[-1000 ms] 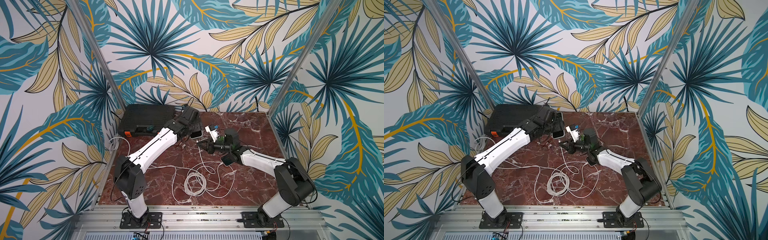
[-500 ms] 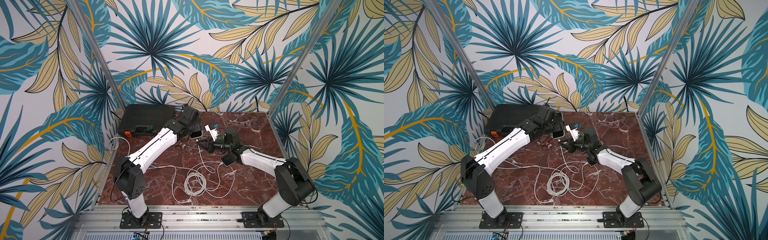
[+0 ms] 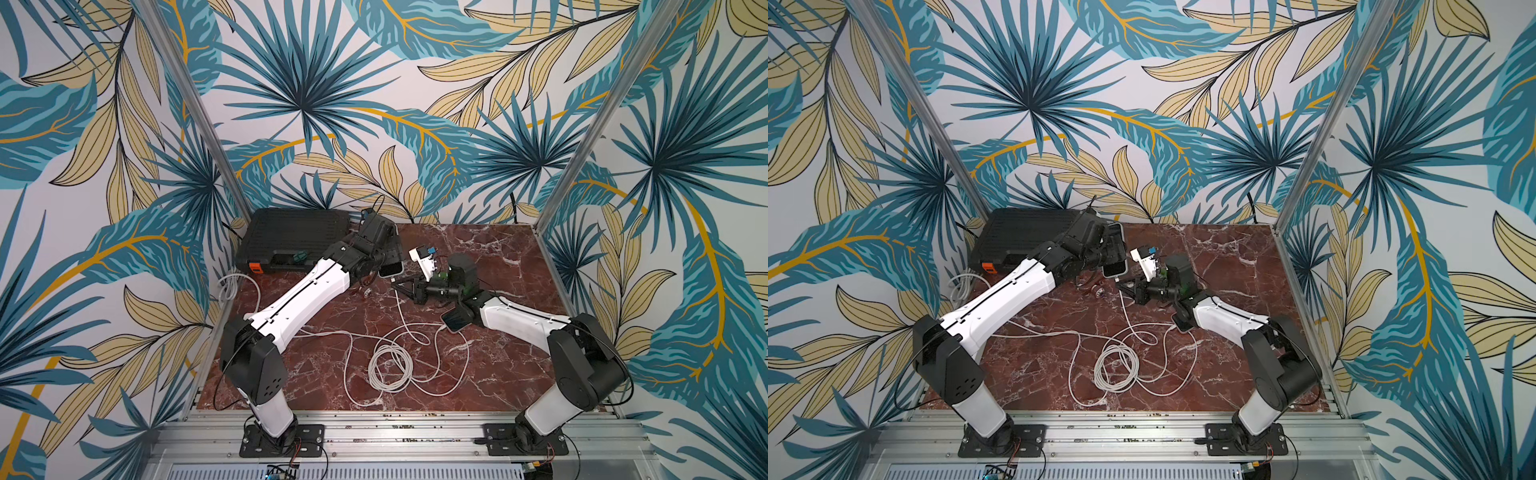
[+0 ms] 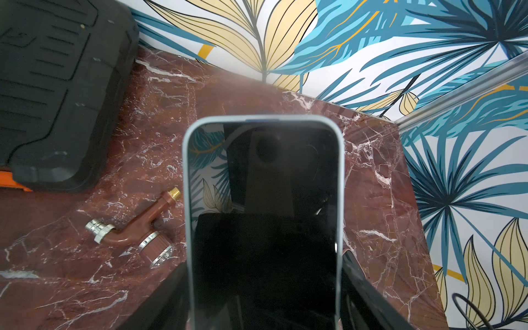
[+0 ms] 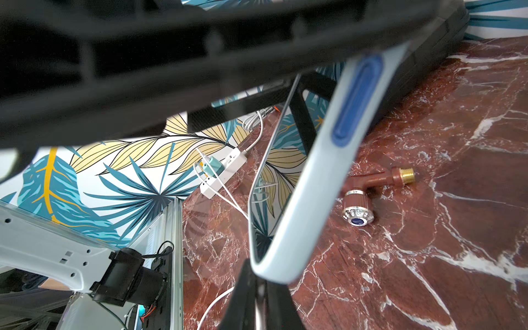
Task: Plug the charging cable into the phone
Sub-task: Insert the charging cable into the phone.
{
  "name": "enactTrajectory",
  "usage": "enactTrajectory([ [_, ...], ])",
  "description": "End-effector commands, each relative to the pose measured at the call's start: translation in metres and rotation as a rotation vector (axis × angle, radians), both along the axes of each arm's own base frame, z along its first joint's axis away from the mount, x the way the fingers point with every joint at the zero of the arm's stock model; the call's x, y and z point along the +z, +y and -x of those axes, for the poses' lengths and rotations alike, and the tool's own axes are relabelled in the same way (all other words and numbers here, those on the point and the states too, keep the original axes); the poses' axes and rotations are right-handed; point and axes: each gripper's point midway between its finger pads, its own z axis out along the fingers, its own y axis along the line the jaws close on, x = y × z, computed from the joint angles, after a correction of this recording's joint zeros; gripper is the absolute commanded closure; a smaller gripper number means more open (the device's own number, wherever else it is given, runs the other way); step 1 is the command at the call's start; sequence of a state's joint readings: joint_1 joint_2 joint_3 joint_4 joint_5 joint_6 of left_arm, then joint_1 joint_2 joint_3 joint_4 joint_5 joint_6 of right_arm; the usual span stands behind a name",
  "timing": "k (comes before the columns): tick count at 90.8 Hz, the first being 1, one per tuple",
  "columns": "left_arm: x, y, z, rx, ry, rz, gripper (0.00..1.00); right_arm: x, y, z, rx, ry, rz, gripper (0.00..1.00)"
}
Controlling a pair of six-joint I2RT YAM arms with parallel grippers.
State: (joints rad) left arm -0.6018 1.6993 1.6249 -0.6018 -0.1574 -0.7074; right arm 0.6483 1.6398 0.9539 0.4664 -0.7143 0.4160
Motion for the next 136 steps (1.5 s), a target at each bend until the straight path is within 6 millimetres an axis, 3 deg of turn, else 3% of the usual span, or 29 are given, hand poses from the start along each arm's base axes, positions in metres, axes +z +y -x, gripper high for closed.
enactTrajectory([
  [1,0.031,-0.002,0.003,-0.015,-0.083,0.057,0.75,0.003,0.001,-0.006,-0.009,0.006,-0.023,1.00],
  [44,0.010,-0.002,0.010,-0.025,-0.062,0.047,0.76,0.014,0.002,-0.011,-0.013,0.027,-0.077,1.00],
  [68,0.000,-0.008,0.017,-0.047,-0.051,0.039,0.76,0.008,0.001,-0.019,-0.041,0.044,-0.069,1.00],
  [106,-0.047,-0.016,0.044,-0.063,0.017,-0.009,0.76,0.010,-0.005,-0.027,-0.070,-0.003,-0.084,1.00],
  [136,-0.064,-0.016,0.053,-0.054,0.058,-0.020,0.76,0.015,-0.011,-0.031,-0.093,-0.050,-0.104,1.00],
])
